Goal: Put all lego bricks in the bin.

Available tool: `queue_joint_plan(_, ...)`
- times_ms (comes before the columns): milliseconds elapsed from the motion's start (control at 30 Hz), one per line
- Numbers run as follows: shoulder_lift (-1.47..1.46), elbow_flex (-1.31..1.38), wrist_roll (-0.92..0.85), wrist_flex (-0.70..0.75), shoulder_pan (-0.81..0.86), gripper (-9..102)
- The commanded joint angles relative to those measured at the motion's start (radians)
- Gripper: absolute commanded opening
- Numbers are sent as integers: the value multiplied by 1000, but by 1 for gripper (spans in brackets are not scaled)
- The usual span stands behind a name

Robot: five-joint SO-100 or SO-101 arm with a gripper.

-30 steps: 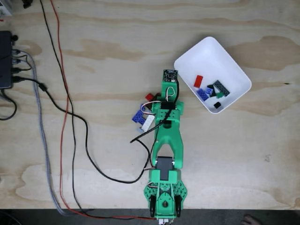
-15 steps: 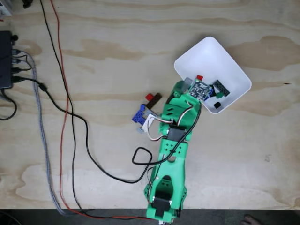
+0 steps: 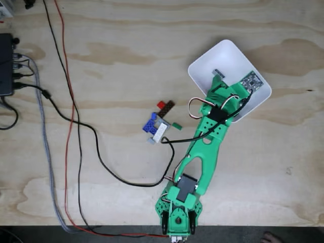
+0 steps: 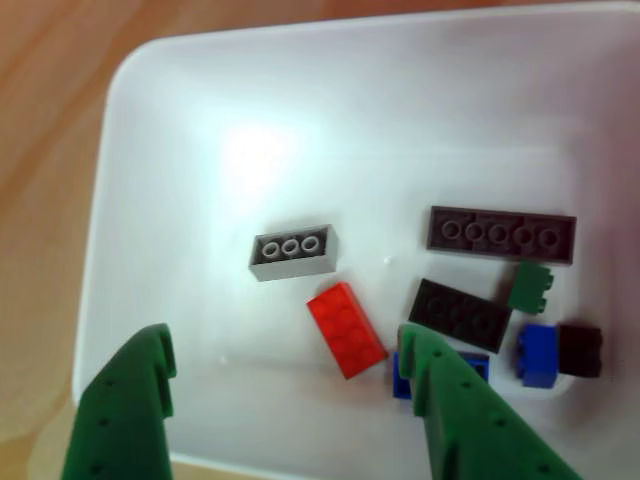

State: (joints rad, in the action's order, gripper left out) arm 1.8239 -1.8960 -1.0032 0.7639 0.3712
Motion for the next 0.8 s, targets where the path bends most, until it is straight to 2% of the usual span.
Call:
queue_joint_plan(0, 462, -80, 2, 95, -120, 27)
queue_joint_plan(100, 646, -172, -74, 311, -264, 24)
queue_joint_plan(167, 627, -215, -106, 465, -354, 20)
queue_joint_plan(200, 583, -247, -110, 488, -370, 18)
queue_joint_plan(333, 365, -397, -183, 351, -305, 19)
queue_joint_plan(500, 189, -480, -561, 150, -238, 24)
queue_joint_plan(567, 129, -436, -661, 130, -262, 25)
queue_joint_plan(767, -71, -255, -799, 229, -360, 24)
